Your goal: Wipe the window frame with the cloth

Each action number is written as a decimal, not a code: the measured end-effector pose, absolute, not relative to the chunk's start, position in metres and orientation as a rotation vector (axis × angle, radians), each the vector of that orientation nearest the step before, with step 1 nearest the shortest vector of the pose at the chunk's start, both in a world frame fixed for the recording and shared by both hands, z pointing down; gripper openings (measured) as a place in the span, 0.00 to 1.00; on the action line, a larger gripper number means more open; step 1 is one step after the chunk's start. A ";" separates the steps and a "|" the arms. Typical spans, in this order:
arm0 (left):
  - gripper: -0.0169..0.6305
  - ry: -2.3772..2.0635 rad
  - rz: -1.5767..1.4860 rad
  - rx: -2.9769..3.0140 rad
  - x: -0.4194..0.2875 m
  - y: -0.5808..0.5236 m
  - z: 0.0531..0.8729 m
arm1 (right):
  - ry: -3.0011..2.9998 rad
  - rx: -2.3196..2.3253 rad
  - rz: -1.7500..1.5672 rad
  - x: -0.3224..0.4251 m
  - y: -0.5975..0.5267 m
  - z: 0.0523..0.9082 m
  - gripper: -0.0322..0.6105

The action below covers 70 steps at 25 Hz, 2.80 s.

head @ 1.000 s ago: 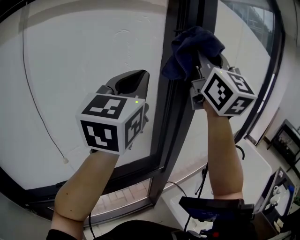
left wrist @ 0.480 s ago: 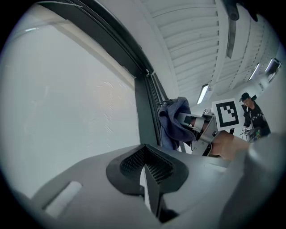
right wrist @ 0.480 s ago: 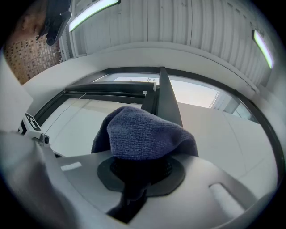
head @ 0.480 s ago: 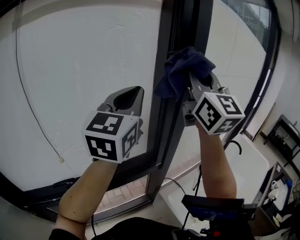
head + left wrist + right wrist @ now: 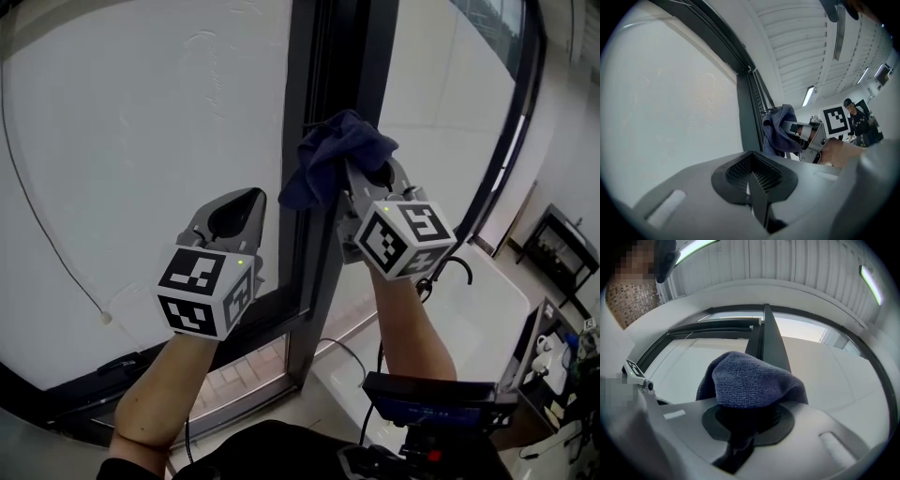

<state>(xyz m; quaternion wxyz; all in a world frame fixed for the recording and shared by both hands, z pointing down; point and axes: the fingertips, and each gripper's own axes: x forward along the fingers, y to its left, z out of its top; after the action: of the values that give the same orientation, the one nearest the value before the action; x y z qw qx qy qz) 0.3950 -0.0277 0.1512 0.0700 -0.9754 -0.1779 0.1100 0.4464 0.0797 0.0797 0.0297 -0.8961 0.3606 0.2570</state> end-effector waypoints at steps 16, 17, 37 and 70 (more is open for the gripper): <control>0.02 -0.627 0.256 -2.944 0.400 -0.016 0.204 | 1.108 -2.799 0.662 0.448 0.080 0.152 0.13; 0.02 -0.643 0.250 -2.942 0.401 -0.015 0.208 | 1.103 -2.797 0.654 0.449 0.079 0.155 0.13; 0.02 -0.644 0.159 -2.951 0.396 -0.018 0.281 | 1.059 -2.833 0.555 0.450 0.084 0.219 0.13; 0.02 -0.622 -0.013 -3.035 0.357 -0.037 0.390 | 1.053 -2.981 0.224 0.456 0.077 0.382 0.13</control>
<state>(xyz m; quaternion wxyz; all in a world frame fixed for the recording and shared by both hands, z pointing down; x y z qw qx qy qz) 0.3565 -0.0372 0.3905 0.0216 -0.9794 -0.2008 -0.0042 0.4562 0.0774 0.3822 -0.0138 -0.9405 0.3321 0.0705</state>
